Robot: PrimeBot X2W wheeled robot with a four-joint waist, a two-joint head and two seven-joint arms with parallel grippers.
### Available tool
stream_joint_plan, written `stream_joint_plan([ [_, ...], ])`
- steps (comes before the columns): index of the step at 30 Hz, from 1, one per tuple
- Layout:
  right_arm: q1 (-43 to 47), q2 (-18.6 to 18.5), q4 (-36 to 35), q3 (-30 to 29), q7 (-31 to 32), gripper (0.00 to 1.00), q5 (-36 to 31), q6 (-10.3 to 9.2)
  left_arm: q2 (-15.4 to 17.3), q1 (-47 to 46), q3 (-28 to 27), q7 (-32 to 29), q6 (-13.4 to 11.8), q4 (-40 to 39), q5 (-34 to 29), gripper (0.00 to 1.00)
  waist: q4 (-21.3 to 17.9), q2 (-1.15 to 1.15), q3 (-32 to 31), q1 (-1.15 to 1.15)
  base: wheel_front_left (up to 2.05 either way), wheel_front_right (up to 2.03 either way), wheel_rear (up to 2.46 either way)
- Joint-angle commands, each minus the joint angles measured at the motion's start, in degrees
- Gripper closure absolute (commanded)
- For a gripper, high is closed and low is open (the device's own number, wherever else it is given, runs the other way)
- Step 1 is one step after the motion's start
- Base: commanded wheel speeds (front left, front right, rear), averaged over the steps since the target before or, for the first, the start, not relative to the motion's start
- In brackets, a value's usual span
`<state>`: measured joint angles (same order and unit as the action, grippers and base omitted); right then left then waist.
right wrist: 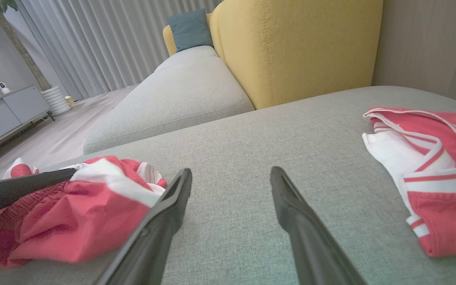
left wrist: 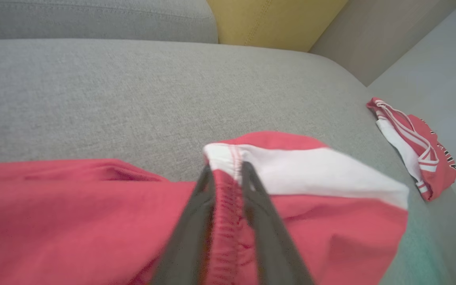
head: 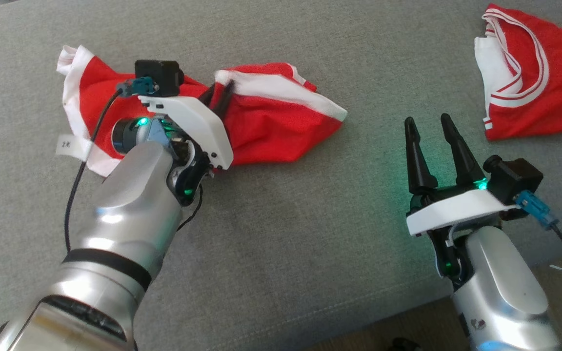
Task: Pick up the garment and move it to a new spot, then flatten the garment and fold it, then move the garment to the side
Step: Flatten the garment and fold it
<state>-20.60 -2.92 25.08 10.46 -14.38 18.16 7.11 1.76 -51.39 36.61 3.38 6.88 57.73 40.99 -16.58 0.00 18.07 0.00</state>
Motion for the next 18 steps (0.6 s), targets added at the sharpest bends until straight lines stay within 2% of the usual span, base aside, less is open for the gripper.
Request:
stream_joint_plan([
  [1,-1.2,0.0,-1.5,1.1,-0.6,0.00,0.4,0.37,1.1,-3.0,-0.7,1.3,0.2,-1.7,0.0,1.00,0.1,0.00,0.0,0.00,0.00,0.00,0.00],
  [5,-0.7,0.0,-0.9,0.0,-0.6,0.00,0.1,0.37,1.1,-3.0,0.5,4.9,0.3,-2.3,0.4,1.00,1.3,0.00,-0.8,0.00,0.00,0.00,0.00],
  [9,0.4,0.0,0.1,-1.6,-0.6,0.00,-0.8,0.37,1.1,-2.0,1.9,8.4,0.1,-3.6,1.1,1.00,4.3,0.00,-2.9,0.00,0.00,0.00,0.00],
  [18,2.5,0.0,1.9,-5.4,-0.6,0.00,-3.2,0.37,2.0,5.5,1.2,11.5,-2.9,-8.0,1.2,1.00,15.7,0.00,-8.1,0.00,0.00,0.00,0.00],
])
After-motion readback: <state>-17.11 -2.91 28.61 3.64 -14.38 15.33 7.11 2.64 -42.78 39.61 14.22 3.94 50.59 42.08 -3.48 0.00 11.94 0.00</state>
